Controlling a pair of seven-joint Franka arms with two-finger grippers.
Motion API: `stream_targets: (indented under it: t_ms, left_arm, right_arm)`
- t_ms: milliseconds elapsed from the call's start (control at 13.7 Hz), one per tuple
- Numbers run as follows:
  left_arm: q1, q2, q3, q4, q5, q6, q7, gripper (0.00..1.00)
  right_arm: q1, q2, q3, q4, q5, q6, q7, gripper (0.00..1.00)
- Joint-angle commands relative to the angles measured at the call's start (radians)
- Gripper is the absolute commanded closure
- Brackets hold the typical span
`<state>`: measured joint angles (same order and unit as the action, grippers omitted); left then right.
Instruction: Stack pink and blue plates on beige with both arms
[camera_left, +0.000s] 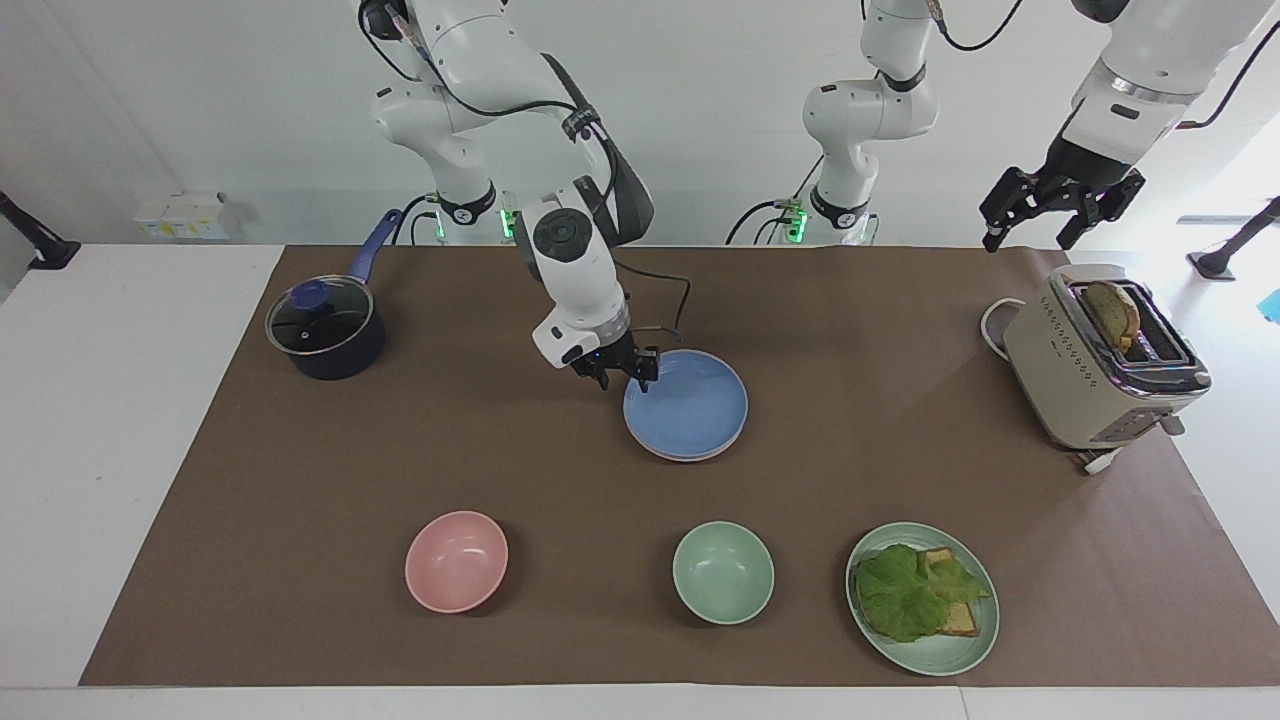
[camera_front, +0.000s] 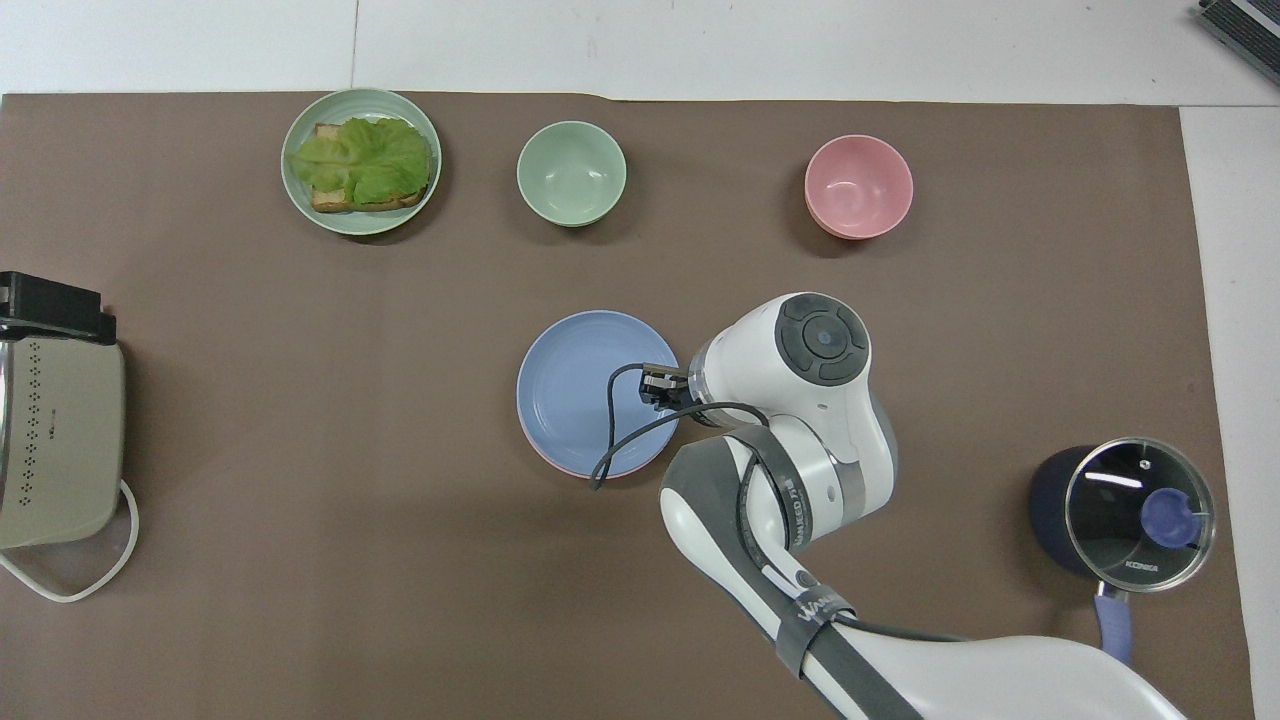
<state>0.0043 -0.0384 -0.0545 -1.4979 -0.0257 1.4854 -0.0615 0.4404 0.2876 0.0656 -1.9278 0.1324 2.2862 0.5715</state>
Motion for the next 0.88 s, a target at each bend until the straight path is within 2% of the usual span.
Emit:
stream_targets:
  t_ms: [0, 220, 586, 806]
  left_arm:
    - [0.013, -0.009, -0.01, -0.01, 0.013, -0.007, 0.011, 0.0]
    - [0.013, -0.009, -0.01, -0.01, 0.013, -0.007, 0.011, 0.0]
    - [0.013, -0.009, -0.01, -0.01, 0.013, -0.007, 0.011, 0.0]
    - [0.013, -0.009, -0.01, -0.01, 0.013, -0.007, 0.011, 0.0]
  right_arm:
    - [-0.044, -0.053, -0.004, 0.003, -0.088, -0.002, -0.027, 0.0]
    - [-0.113, -0.108, -0.006, 0.007, -0.106, -0.04, -0.096, 0.0]
    - [-0.199, -0.175, -0.004, 0.104, -0.166, -0.256, -0.191, 0.0]
    - [-0.236, -0.232, -0.006, 0.11, -0.166, -0.335, -0.226, 0.0]
